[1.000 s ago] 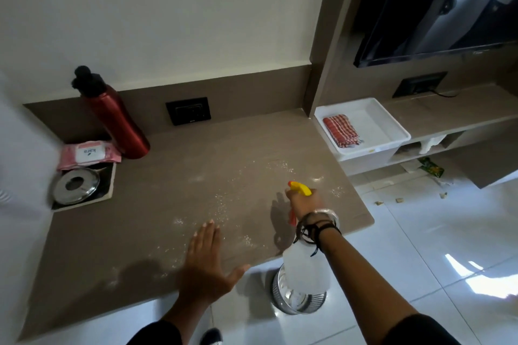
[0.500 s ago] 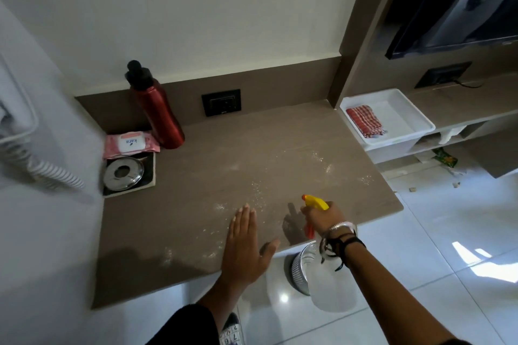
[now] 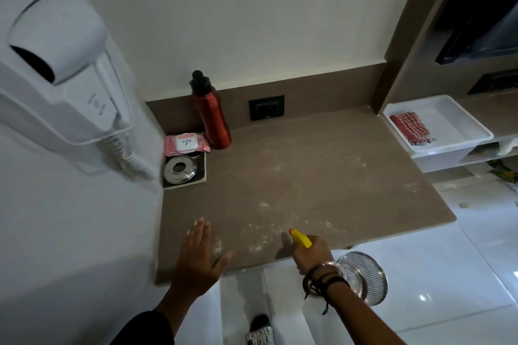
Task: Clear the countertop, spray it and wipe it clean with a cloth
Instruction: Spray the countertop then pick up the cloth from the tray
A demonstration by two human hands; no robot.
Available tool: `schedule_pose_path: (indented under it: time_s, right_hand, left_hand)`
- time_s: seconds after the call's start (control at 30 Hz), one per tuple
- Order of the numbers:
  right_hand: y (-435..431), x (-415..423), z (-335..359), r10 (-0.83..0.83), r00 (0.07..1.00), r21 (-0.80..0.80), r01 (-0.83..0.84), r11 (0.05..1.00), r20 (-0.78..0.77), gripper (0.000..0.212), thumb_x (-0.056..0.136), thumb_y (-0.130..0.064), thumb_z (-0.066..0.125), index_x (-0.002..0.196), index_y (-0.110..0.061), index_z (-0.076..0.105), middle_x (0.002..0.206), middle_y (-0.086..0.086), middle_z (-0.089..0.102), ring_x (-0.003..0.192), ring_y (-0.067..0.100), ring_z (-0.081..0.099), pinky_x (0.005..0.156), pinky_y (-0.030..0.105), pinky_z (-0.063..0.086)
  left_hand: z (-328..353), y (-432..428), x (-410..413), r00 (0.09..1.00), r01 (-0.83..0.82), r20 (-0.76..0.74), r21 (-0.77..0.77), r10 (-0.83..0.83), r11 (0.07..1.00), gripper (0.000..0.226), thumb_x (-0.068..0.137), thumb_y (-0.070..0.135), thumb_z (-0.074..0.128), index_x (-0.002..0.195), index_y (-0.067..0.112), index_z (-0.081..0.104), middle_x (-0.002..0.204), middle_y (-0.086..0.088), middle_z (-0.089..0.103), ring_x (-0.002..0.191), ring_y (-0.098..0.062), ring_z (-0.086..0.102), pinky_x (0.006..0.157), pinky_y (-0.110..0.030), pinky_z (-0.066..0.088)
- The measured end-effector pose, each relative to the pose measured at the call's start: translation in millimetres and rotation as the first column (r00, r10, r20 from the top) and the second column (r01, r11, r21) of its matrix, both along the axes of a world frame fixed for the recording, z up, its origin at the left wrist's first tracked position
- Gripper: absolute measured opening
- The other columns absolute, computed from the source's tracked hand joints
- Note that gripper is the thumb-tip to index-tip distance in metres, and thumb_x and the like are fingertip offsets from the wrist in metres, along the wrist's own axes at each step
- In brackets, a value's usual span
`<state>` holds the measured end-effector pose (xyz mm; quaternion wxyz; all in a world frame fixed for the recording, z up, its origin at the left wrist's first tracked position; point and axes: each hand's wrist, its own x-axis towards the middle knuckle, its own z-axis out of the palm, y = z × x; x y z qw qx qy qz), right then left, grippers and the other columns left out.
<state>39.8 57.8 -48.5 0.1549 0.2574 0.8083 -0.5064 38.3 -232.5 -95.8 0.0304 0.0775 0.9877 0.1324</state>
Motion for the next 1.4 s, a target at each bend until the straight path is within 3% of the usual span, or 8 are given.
schedule_pose_path:
  time_s: [0.37,0.53,0.8,1.0,1.13,1.23,1.33,1.4]
  right_hand:
    - [-91.6,5.9,-17.3,0.277,0.961,0.005,-0.277,0.961,0.021,0.049,0.084,-0.056,0.060,0.076,-0.010,0.074,0.069,0.004,0.074,0.066,0.020,0.069,0.066,0.034,0.058]
    - [-120.2,10.0,-17.7,0.339,0.941,0.004,-0.339,0.941,-0.013,0.057,0.088,-0.061,0.055,0.064,-0.011,0.062,0.060,0.002,0.065,0.056,0.018,0.061,0.054,0.028,0.048]
    - [-117.1,16.0,-19.5,0.369,0.929,0.027,-0.369,0.929,0.031,0.016,0.086,-0.024,0.058,0.071,-0.020,0.061,0.070,0.002,0.066,0.064,0.021,0.062,0.061,0.030,0.050]
    - [-49.7,40.6,-15.2,-0.011,0.997,0.194,0.025,0.981,-0.074,0.012,0.080,-0.010,0.063,0.069,-0.012,0.059,0.056,0.003,0.058,0.050,0.020,0.054,0.052,0.031,0.046]
    - [3.6,42.6,-0.6,-0.166,0.963,0.251,0.218,0.943,-0.212,0.011,0.082,-0.006,0.064,0.089,-0.013,0.068,0.056,0.004,0.058,0.050,0.019,0.053,0.046,0.026,0.037]
    - [28.8,37.2,6.9,-0.182,0.957,0.252,0.239,0.938,-0.228,0.016,0.084,-0.006,0.062,0.099,-0.008,0.068,0.063,0.011,0.063,0.055,0.024,0.056,0.048,0.030,0.038]
    - [47.9,27.6,20.3,-0.204,0.938,0.239,0.274,0.932,-0.279,0.021,0.084,-0.006,0.060,0.099,-0.016,0.070,0.058,0.002,0.058,0.049,0.012,0.051,0.044,0.017,0.038]
    - [60.7,18.5,30.4,-0.213,0.919,0.211,0.292,0.933,-0.333,0.022,0.082,-0.002,0.060,0.098,-0.013,0.070,0.059,0.006,0.059,0.054,0.021,0.055,0.051,0.026,0.045]
  left_hand:
    - [-7.8,-43.1,22.7,0.993,-0.052,0.101,-0.048,0.057,0.997,0.103,0.083,0.079,0.042,0.145,-0.004,0.042,0.155,-0.025,0.038,0.141,-0.042,0.042,0.112,-0.050,0.038]
    - [-2.1,-41.7,23.6,0.990,-0.055,0.132,-0.037,0.059,0.998,0.109,0.079,0.083,0.046,0.147,-0.002,0.040,0.157,-0.023,0.036,0.143,-0.040,0.039,0.113,-0.051,0.040]
    - [-1.4,-39.7,25.8,0.987,-0.033,0.160,0.000,0.032,0.999,0.112,0.074,0.078,0.062,0.146,-0.005,0.039,0.157,-0.025,0.033,0.145,-0.042,0.035,0.113,-0.055,0.039]
    - [-2.6,-21.2,26.4,0.985,-0.116,0.142,0.114,0.099,0.987,0.117,0.078,0.087,0.038,0.147,-0.008,0.036,0.159,-0.028,0.026,0.148,-0.044,0.026,0.118,-0.058,0.029]
    - [5.9,10.5,6.0,0.967,-0.247,0.140,0.316,0.213,0.916,0.124,0.075,0.093,0.025,0.147,-0.007,0.036,0.160,-0.027,0.024,0.149,-0.042,0.026,0.120,-0.059,0.025]
    - [3.1,27.4,-15.9,0.991,-0.130,0.078,0.311,0.111,0.941,0.111,0.080,0.088,0.031,0.149,0.001,0.037,0.163,-0.020,0.022,0.151,-0.035,0.023,0.118,-0.060,0.029]
    - [7.1,50.3,-41.9,0.999,-0.006,0.048,0.299,-0.008,0.954,0.098,0.084,0.081,0.038,0.153,0.011,0.031,0.166,-0.012,0.018,0.153,-0.030,0.019,0.116,-0.058,0.031]
    - [16.8,74.5,-59.1,0.995,0.088,0.025,0.281,-0.099,0.956,0.095,0.086,0.079,0.039,0.155,0.015,0.026,0.168,-0.008,0.012,0.153,-0.029,0.017,0.118,-0.055,0.030]
